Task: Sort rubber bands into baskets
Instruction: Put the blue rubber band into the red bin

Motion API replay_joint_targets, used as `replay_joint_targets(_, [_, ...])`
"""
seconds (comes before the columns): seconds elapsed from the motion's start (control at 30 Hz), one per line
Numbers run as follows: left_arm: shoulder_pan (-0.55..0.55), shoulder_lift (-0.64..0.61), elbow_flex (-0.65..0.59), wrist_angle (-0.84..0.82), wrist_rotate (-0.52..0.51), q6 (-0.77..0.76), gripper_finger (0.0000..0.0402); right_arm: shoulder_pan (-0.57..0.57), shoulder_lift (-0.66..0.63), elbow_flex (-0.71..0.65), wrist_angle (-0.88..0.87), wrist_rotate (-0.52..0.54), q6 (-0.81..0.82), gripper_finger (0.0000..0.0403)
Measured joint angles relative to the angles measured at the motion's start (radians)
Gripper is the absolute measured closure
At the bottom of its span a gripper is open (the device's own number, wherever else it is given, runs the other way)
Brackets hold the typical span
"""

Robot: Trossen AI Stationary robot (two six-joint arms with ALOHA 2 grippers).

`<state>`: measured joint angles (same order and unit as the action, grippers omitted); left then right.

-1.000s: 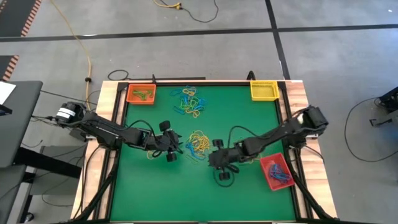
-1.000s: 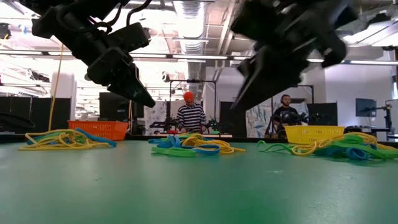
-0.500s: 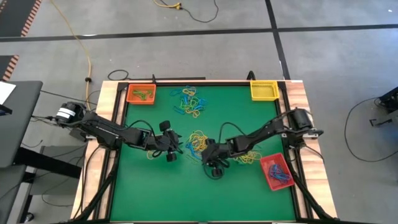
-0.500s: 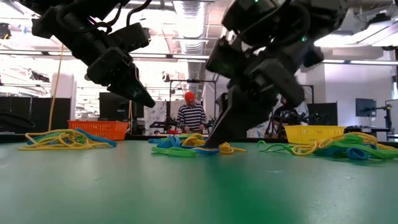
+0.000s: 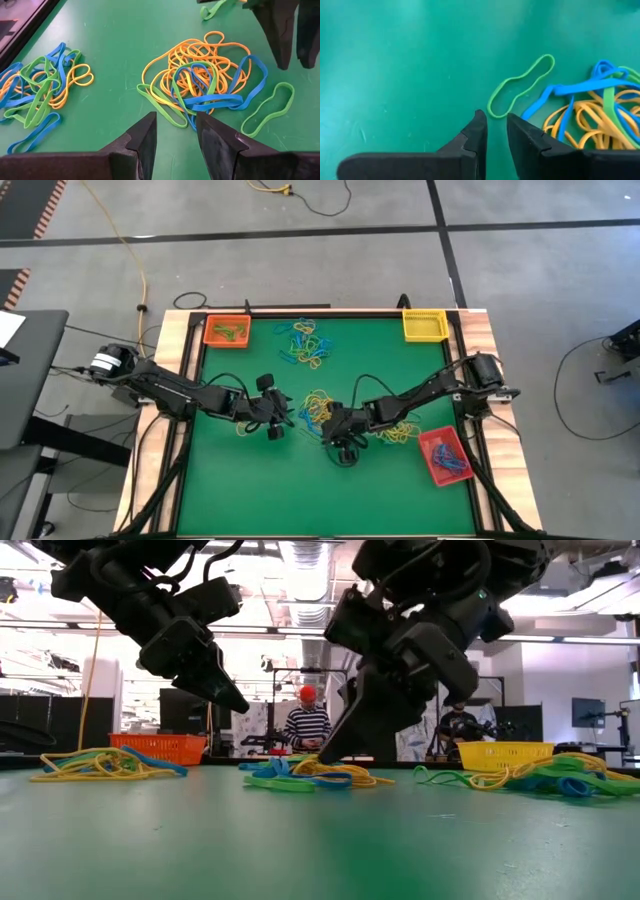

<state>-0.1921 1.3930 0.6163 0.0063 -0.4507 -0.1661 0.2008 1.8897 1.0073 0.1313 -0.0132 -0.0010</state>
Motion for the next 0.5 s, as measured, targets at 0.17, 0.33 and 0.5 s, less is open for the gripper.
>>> replay_joint_targets(0.17, [0.000, 0.000, 0.000, 0.000, 0.000, 0.000, 0.0274, -0.009, -0.002, 0.000, -0.009, 0.000, 0.000, 0.0301])
replay_joint_targets(0.33, [0.000, 0.000, 0.000, 0.000, 0.000, 0.000, 0.0274, -0.027, 0.020, -0.001, -0.024, -0.006, 0.000, 0.0301])
replay_joint_targets(0.5, [0.000, 0.000, 0.000, -0.001, 0.000, 0.000, 0.0274, -0.040, 0.047, 0.000, -0.016, -0.014, 0.005, 0.0301])
